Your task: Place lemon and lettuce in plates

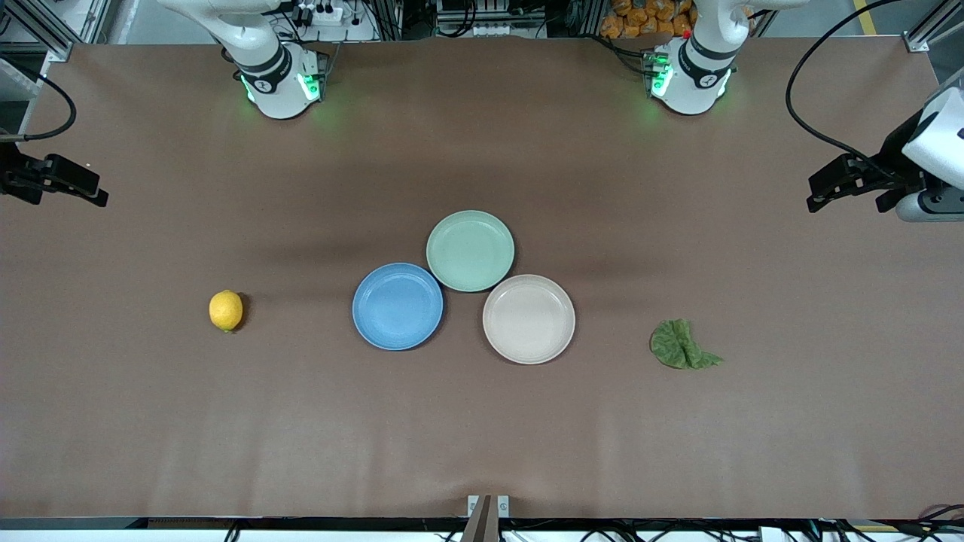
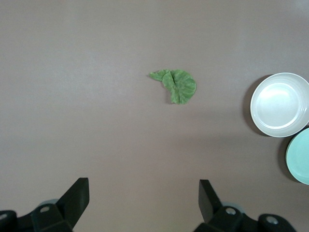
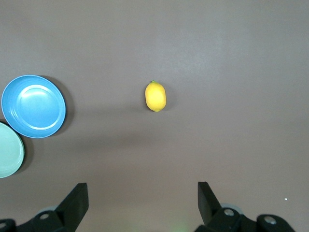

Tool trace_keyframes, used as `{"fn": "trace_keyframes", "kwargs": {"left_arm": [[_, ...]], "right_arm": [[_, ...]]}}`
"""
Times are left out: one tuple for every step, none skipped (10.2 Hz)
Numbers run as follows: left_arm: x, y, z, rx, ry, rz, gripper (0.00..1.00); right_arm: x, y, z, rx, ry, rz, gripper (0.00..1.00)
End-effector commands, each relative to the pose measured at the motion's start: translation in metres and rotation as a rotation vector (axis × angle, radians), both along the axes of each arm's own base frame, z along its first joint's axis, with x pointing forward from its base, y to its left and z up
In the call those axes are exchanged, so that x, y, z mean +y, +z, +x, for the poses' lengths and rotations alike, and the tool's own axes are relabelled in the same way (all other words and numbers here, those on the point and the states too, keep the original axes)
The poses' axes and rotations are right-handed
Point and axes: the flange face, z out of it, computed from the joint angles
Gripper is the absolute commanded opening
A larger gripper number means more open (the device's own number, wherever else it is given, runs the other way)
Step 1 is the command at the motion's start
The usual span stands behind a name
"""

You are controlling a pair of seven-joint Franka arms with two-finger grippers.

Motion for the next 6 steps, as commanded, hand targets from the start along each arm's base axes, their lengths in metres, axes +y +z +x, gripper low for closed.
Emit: {"fn": "trace_keyframes", "kwargs": {"left_arm": [[0.004,0.008,-0.003,0.002,-0.031,0.008,1.00],[0.004,0.007,-0.002,0.004,-0.030,0.008,1.00],[0.002,0.008,-0.001,0.004,-0.033,0.008,1.00],[-0.001,0.006,0.000,0.005,-0.038,0.009,1.00],[-0.004,-0.005,0.006,0.025,-0.038,0.012,1.00],[-0.006,-0.018,0.012,0.046,-0.038,0.015,1.00]], "right_arm": [[-0.001,0.001,-0.008,-0.006,-0.015,-0.005,1.00],[0.000,0.000,-0.008,-0.003,-0.015,-0.005,1.00],[0.000,0.000,-0.008,-0.002,-0.015,-0.005,1.00],[-0.001,-0.010,-0.007,0.010,-0.021,-0.005,1.00],[0.009,-0.017,-0.005,0.008,-0.033,-0.005,1.00],[0.018,-0.025,-0.003,0.005,-0.048,-0.007,1.00]]}}
